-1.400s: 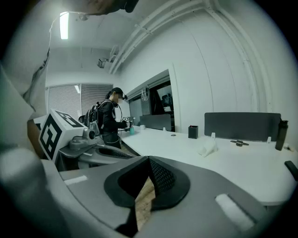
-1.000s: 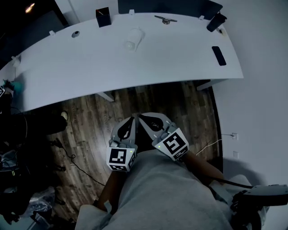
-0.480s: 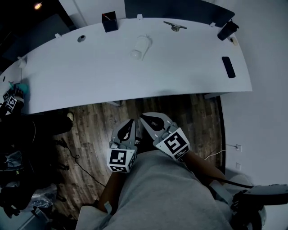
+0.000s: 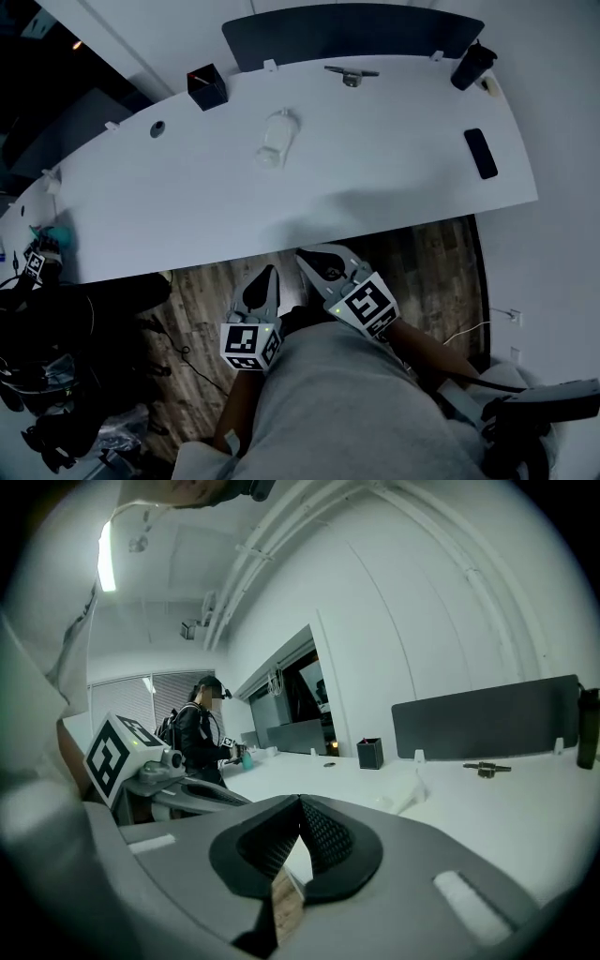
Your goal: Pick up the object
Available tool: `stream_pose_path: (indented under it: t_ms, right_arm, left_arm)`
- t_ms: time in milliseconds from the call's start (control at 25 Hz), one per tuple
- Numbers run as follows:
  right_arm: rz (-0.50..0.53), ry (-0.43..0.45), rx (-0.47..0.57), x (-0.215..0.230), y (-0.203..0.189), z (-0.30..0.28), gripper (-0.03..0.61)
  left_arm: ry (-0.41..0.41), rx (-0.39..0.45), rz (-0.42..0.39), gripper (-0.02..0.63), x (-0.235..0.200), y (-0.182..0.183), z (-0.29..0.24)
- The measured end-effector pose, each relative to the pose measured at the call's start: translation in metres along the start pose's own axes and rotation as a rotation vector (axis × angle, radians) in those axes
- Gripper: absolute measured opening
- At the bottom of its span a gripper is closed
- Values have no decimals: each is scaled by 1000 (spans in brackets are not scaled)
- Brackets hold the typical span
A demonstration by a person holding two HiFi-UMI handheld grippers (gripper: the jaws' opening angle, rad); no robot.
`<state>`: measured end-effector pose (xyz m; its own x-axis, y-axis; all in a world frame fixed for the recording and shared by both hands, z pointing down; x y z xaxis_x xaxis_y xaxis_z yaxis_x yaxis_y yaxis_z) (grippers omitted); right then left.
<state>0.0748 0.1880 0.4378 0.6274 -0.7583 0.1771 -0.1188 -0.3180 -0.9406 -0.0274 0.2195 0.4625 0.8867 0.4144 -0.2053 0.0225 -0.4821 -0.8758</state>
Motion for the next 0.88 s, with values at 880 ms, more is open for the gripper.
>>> stream_pose_path:
  t_ms: [880]
  right_arm:
    - [-18, -64, -68, 78, 9, -52, 2]
  left_arm:
    - [-10, -57, 4, 3, -70, 36, -82]
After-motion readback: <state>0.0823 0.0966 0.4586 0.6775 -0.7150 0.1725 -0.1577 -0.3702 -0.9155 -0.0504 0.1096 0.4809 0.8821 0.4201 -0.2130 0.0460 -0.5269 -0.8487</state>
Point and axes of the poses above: the fingertips, and each gripper's own axes: z backward along the fingers, x to its right, y out of its top, the point moved 4 cm from there along z, backward along the fingers, and after that the axes turned 3 degrees about -y, right-handed, at the moved point
